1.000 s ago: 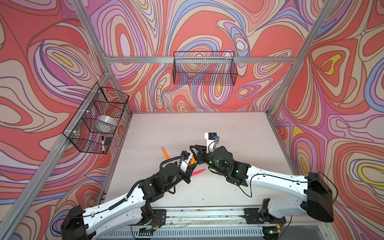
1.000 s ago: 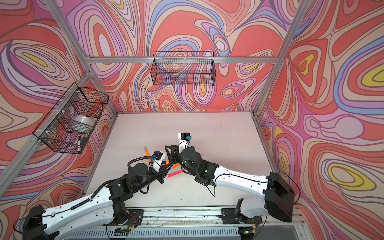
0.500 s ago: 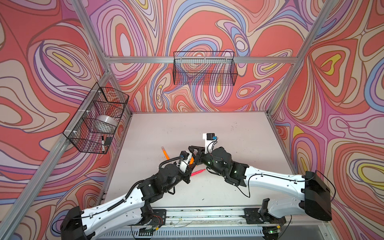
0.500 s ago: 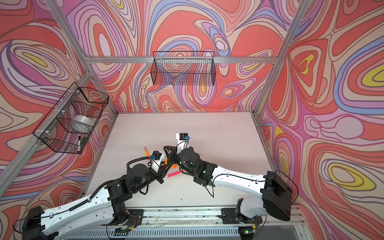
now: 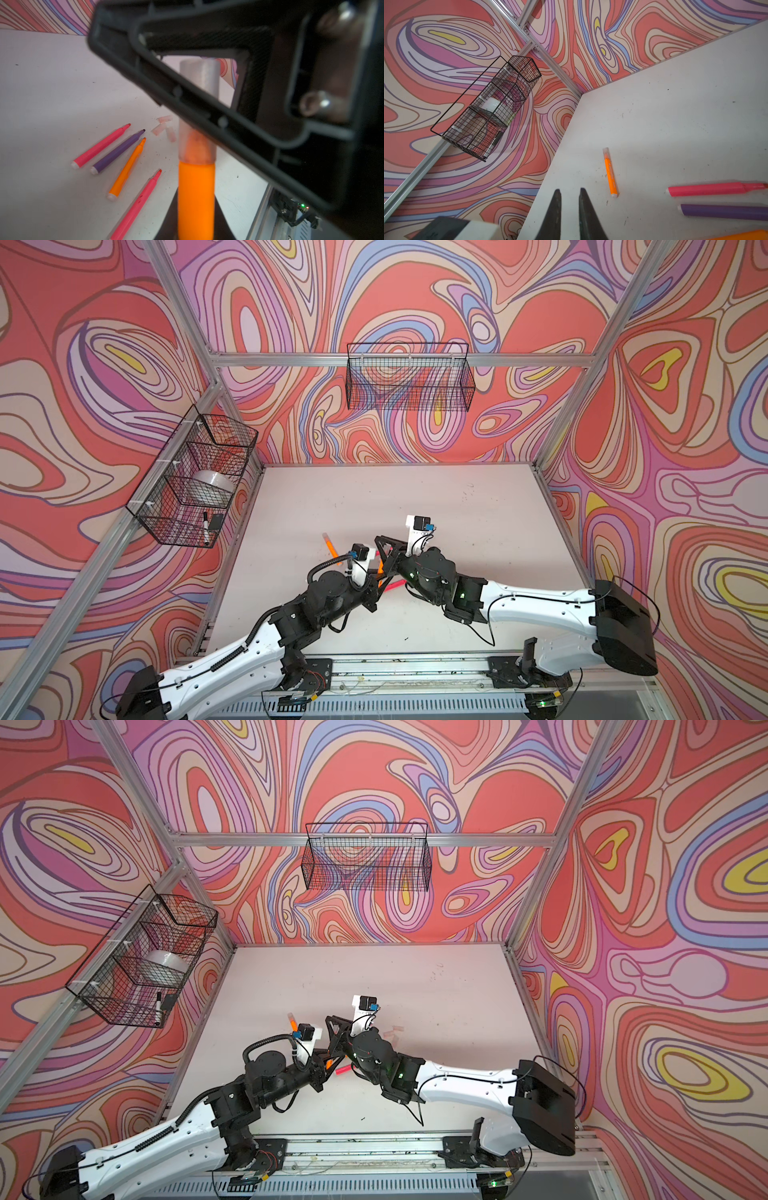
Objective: Insert the pens into the pen caps
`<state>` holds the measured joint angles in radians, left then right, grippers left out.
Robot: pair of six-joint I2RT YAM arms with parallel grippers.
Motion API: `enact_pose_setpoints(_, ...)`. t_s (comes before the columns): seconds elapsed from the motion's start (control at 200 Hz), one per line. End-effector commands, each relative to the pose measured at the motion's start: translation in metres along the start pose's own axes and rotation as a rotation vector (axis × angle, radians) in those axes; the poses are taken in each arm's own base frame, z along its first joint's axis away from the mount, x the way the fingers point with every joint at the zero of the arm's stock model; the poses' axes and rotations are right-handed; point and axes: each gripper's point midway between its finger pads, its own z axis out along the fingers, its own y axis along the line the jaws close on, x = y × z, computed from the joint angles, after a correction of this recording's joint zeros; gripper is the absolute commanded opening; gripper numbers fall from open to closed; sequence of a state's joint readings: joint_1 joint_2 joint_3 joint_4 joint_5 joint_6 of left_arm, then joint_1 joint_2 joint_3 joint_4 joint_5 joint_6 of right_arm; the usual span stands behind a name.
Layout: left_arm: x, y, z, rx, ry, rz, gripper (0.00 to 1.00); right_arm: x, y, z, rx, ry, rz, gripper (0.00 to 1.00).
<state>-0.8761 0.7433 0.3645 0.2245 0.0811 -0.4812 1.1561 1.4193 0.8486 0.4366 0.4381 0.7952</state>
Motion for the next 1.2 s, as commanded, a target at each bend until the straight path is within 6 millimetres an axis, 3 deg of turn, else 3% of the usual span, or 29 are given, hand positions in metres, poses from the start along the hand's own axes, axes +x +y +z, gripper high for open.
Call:
enact_pose_setpoints(0.0, -0.100, 0.002, -0.014, 0.088, -0.401, -0.158, 0.00, 0.071, -0.006, -0.022, -0.011, 0.237, -0.050, 0.00)
enact_pose_setpoints(0.19, -0.124, 0.005, -0.006, 0.278, -0.375, -0.148, 0.00, 0.070, -0.009, -0.037, -0.048, 0.227, -0.068, 0.00)
enact_pose_setpoints(0.3, -0.121, 0.027, 0.002, 0.099, -0.333, -0.071, 0.00, 0.074, -0.017, -0.036, -0.005, 0.241, -0.058, 0.00)
enact_pose_setpoints(0.501, -0.129, 0.063, -0.022, -0.250, -0.400, 0.083, 0.00, 0.090, -0.022, -0.030, 0.094, 0.284, -0.042, 0.00)
enact_pose_setpoints(0.731, -0.133, 0.066, -0.035, -0.463, -0.474, 0.231, 0.00, 0.112, -0.028, -0.024, 0.164, 0.326, -0.015, 0.00)
enact_pose_setpoints(1.117, -0.106, 0.062, -0.020, -0.393, -0.403, 0.194, 0.00, 0.094, -0.020, -0.025, 0.136, 0.273, -0.057, 0.00)
enact_pose_setpoints(1.197, -0.094, 0.063, -0.020, -0.368, -0.379, 0.173, 0.00, 0.083, -0.020, -0.027, 0.142, 0.234, -0.076, 0.25)
